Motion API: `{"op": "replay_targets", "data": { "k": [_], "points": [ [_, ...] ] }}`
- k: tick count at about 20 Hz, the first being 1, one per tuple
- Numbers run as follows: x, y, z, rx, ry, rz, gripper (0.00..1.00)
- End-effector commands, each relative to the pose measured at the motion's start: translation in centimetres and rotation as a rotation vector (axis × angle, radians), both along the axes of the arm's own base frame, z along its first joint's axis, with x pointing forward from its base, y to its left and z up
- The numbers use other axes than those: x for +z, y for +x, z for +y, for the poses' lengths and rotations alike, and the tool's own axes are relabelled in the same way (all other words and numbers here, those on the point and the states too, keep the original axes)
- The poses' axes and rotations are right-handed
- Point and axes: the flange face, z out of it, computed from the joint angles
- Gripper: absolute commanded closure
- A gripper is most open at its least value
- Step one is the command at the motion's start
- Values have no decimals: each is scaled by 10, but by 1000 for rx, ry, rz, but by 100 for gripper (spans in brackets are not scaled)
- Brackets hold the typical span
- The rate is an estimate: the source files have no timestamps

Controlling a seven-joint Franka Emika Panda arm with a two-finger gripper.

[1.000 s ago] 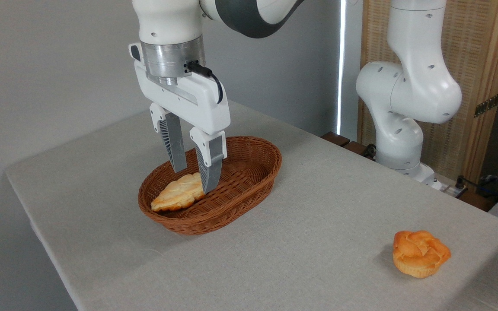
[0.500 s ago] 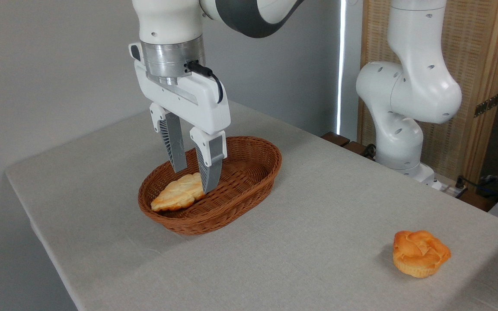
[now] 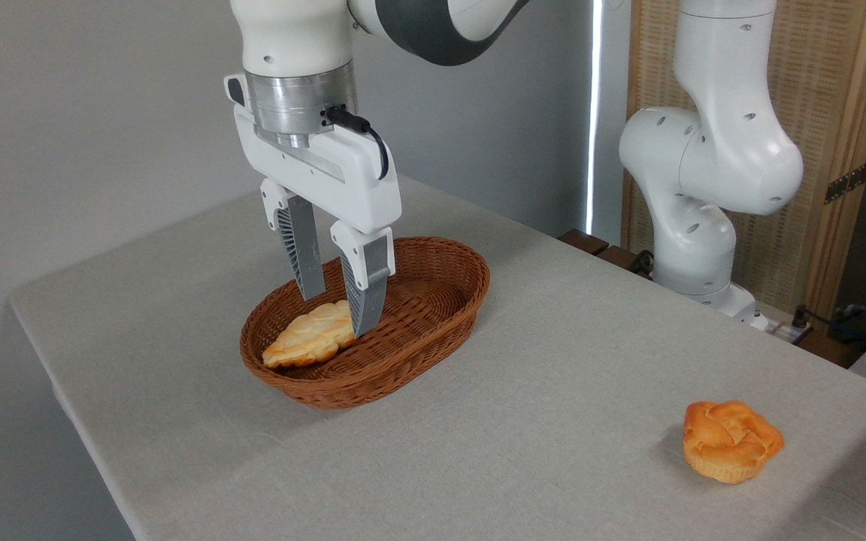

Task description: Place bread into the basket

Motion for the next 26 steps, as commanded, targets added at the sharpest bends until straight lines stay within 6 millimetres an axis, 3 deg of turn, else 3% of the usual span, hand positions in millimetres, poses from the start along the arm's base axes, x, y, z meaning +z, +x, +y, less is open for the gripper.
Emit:
{"op": "replay_targets", "data": {
  "k": [1, 13, 22, 26],
  "points": [
    [7, -1, 2, 8, 15, 4, 0],
    [8, -2, 1, 11, 14, 3, 0],
    [5, -14, -2, -8, 20, 80, 0],
    [9, -24, 10, -105, 22, 91, 0]
  ]
}}
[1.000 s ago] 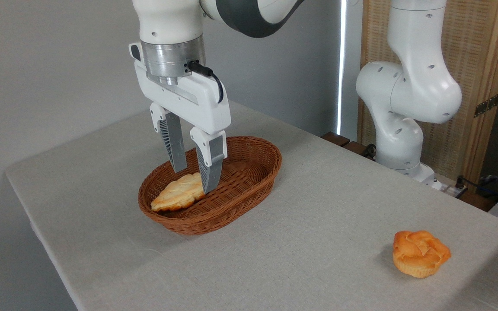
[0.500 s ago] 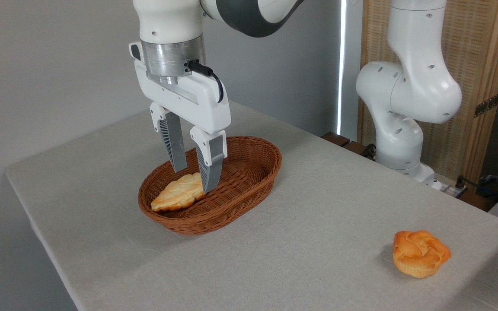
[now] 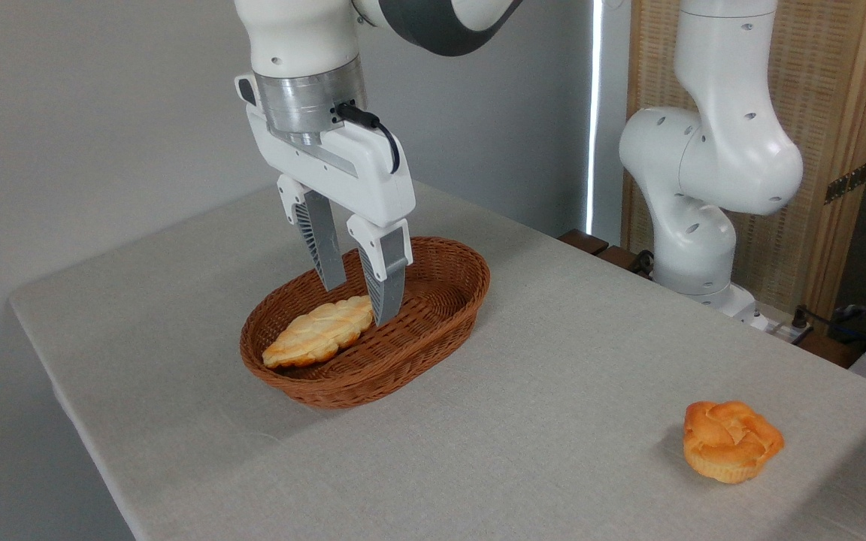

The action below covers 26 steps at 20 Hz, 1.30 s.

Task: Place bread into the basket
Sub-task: 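Move the open gripper over to the orange bun and lower it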

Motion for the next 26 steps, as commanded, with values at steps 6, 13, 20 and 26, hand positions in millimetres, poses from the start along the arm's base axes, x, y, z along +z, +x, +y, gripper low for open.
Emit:
{"op": "replay_targets", "data": {
  "k": [6, 13, 20, 26],
  "points": [
    [5, -57, 71, -223, -19, 18, 0],
    [-31, -113, 142, -491, -42, 43, 0],
    [-81, -149, 200, -685, 39, 195, 0],
    [-91, -164, 249, -721, 44, 187, 0]
  ]
}}
